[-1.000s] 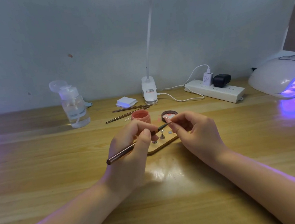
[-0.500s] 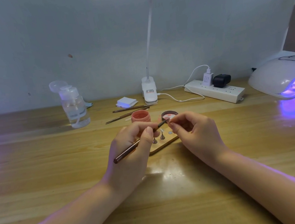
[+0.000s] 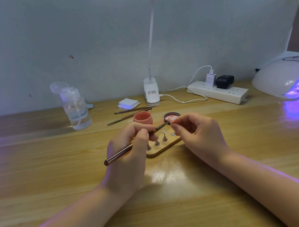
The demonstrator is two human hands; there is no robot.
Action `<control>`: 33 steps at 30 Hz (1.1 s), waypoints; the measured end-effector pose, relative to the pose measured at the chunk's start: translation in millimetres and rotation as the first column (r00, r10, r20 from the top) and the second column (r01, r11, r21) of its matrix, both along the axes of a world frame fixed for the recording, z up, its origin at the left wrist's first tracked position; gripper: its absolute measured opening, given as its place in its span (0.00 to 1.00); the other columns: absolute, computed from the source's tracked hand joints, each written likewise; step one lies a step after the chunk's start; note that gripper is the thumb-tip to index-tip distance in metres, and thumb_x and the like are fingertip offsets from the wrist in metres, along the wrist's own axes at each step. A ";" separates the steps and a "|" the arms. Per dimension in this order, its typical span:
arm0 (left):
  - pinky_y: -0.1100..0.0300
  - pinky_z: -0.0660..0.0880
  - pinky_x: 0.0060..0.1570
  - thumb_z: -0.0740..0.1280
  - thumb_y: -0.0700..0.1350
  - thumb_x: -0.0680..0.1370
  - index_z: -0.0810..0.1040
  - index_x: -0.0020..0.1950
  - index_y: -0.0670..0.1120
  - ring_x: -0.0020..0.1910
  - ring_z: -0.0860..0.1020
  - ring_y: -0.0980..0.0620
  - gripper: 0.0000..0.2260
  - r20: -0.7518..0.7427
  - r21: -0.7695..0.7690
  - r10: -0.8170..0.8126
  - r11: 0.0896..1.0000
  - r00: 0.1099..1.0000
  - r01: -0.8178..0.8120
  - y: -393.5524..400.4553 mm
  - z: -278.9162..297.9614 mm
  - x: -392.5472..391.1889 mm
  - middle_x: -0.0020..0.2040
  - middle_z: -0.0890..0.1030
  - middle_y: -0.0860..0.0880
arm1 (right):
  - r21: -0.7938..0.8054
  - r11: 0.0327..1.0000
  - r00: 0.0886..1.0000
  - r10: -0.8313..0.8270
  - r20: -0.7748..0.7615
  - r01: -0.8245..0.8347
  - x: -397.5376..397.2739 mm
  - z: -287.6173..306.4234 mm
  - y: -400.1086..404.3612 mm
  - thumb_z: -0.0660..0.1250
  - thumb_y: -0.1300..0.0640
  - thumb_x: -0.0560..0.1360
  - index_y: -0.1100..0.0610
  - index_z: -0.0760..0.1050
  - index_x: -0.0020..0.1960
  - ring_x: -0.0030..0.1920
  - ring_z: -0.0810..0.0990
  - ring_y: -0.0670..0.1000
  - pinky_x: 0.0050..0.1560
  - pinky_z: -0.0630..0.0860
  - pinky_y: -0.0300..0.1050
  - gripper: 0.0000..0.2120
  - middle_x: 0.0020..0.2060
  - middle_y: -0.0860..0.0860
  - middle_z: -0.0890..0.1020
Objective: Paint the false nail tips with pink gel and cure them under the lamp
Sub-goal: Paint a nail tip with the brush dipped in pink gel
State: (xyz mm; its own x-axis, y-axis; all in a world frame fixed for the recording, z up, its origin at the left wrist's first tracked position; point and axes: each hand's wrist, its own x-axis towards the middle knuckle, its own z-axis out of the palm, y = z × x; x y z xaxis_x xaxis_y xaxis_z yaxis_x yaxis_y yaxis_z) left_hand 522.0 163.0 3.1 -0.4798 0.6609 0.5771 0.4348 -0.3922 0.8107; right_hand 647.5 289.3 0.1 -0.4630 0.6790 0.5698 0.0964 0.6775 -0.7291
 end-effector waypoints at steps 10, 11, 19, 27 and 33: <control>0.55 0.79 0.50 0.62 0.48 0.78 0.82 0.51 0.48 0.51 0.82 0.49 0.10 -0.011 -0.042 -0.013 0.999 1.000 0.012 0.5 0.5 1.0 0.46 0.85 0.51 | -0.012 1.000 1.000 0.014 0.013 -0.014 0.4 -0.5 0.5 0.71 0.61 0.74 0.58 0.81 0.49 0.39 0.81 0.47 0.43 0.79 0.46 0.05 0.38 0.49 0.83; 0.52 0.78 0.53 0.62 0.47 0.79 0.82 0.52 0.48 0.53 0.82 0.48 0.10 -0.013 -0.059 -0.017 0.998 1.000 0.017 0.7 0.6 0.8 0.47 0.85 0.52 | -0.013 1.000 1.000 0.014 0.013 -0.014 0.4 -0.6 0.5 0.71 0.61 0.74 0.58 0.81 0.49 0.39 0.81 0.47 0.44 0.79 0.46 0.05 0.38 0.49 0.83; 0.63 0.77 0.45 0.61 0.43 0.78 0.82 0.49 0.45 0.46 0.82 0.52 0.09 0.060 -0.027 -0.011 1.000 0.998 0.012 0.9 2.6 0.6 0.43 0.84 0.46 | -0.043 0.998 0.998 -0.044 -0.033 0.042 0.9 -0.6 0.2 0.71 0.59 0.74 0.53 0.80 0.47 0.37 0.81 0.44 0.42 0.79 0.44 0.03 0.36 0.47 0.83; 0.59 0.73 0.48 0.60 0.42 0.82 0.82 0.50 0.47 0.48 0.83 0.56 0.10 0.378 -0.068 0.011 0.998 0.926 0.016 6.6 1.6 4.0 0.51 0.85 0.49 | -0.062 0.996 0.998 -0.058 0.021 0.059 -0.2 -0.3 0.3 0.71 0.61 0.72 0.56 0.81 0.45 0.35 0.80 0.47 0.41 0.79 0.46 0.03 0.35 0.49 0.83; 0.41 0.73 0.62 0.63 0.50 0.77 0.83 0.49 0.51 0.53 0.82 0.50 0.10 0.359 -0.085 0.000 0.996 0.933 0.032 4.9 -2.1 4.5 0.49 0.85 0.49 | -0.012 0.998 0.984 -0.055 0.172 0.058 -1.8 0.3 3.0 0.72 0.55 0.72 0.53 0.82 0.44 0.34 0.77 0.49 0.41 0.77 0.52 0.02 0.38 0.44 0.81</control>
State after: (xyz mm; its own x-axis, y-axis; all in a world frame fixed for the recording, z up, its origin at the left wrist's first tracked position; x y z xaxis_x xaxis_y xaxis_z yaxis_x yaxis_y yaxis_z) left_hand 526.5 167.9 1.0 -0.6328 0.7104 0.3079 0.1031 -0.3168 0.9429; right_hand 645.7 292.3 0.4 -0.5132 0.7158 0.4736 0.2590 0.6552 -0.7096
